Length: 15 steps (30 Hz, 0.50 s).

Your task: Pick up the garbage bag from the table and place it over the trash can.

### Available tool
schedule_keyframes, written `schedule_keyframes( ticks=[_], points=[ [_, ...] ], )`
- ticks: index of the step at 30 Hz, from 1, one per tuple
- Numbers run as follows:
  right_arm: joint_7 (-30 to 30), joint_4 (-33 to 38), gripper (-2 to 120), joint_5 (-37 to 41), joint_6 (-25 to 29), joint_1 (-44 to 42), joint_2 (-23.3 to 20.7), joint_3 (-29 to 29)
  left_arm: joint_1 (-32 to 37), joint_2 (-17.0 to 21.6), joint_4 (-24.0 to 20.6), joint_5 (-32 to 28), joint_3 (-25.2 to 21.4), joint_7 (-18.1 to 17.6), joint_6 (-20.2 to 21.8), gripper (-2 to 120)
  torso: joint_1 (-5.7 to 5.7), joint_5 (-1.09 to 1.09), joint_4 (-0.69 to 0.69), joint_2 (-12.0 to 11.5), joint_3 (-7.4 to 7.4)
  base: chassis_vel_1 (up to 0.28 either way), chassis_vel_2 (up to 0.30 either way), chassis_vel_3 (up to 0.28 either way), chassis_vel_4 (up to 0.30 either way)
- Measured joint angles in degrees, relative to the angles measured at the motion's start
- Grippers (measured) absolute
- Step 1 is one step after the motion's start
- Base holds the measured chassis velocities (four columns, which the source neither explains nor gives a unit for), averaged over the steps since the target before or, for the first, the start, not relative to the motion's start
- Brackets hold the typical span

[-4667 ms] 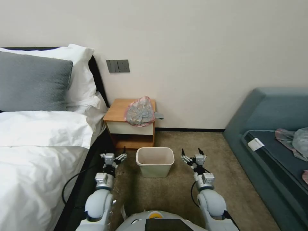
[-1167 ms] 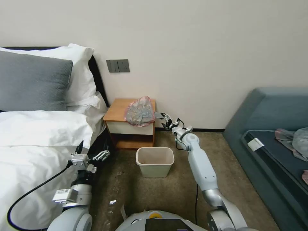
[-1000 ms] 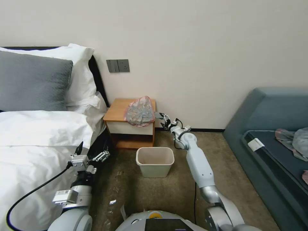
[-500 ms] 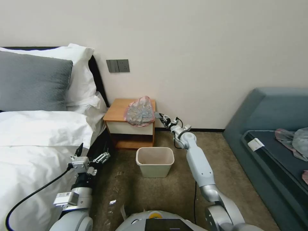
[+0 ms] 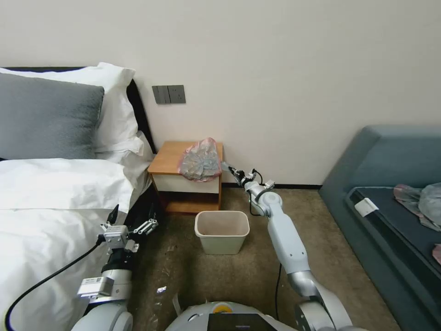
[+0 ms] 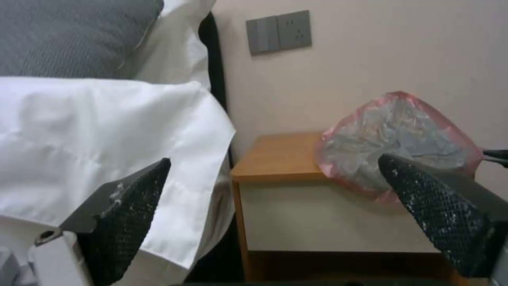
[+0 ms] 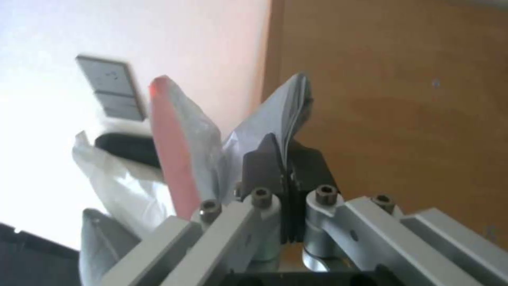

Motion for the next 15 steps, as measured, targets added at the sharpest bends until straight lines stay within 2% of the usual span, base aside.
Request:
schedule_keyframes(
  ticks=[3, 6, 11, 13, 15],
  points=[
    [0.82, 3.78, 0, 0.23, 0.01, -2.26, -0.22, -0.1, 0.0, 0.37, 0.0, 0.79, 0.05, 0.21, -0.39, 100, 0.0, 0.0, 0.0, 0.0, 0.0, 0.0, 0.0, 0.0, 0.0],
    [3.55, 11.57, 0, 0.32, 0.59, -7.19, -1.2, -1.2, -0.42, 0.98, 0.0, 0.66, 0.5, 0.15, -0.73, 100, 0.0, 0.0, 0.0, 0.0, 0.0, 0.0, 0.0, 0.0, 0.0],
    [6.03, 17.96, 0, 0.26, 1.36, -11.66, -2.31, -2.24, -1.16, 1.5, 0.0, -0.12, 0.75, 0.09, -0.75, 100, 0.0, 0.0, 0.0, 0.0, 0.0, 0.0, 0.0, 0.0, 0.0],
    [8.34, 24.94, 0, 0.26, 2.1, -16.24, -3.21, -2.9, -1.71, 2.36, 0.0, -0.84, 1.03, 0.08, -0.75, 100, 0.0, 0.0, -0.02, 0.0, -0.01, 0.0, 0.0, 0.0, 0.0],
    [9.29, 27.68, 0, 0.26, 2.46, -18.04, -3.38, -3.06, -1.84, 2.66, 0.0, -1.06, 1.11, 0.08, -0.75, 100, 0.0, -0.01, 0.0, 0.0, 0.0, 0.0, 0.0, 0.0, 0.0]
  ],
)
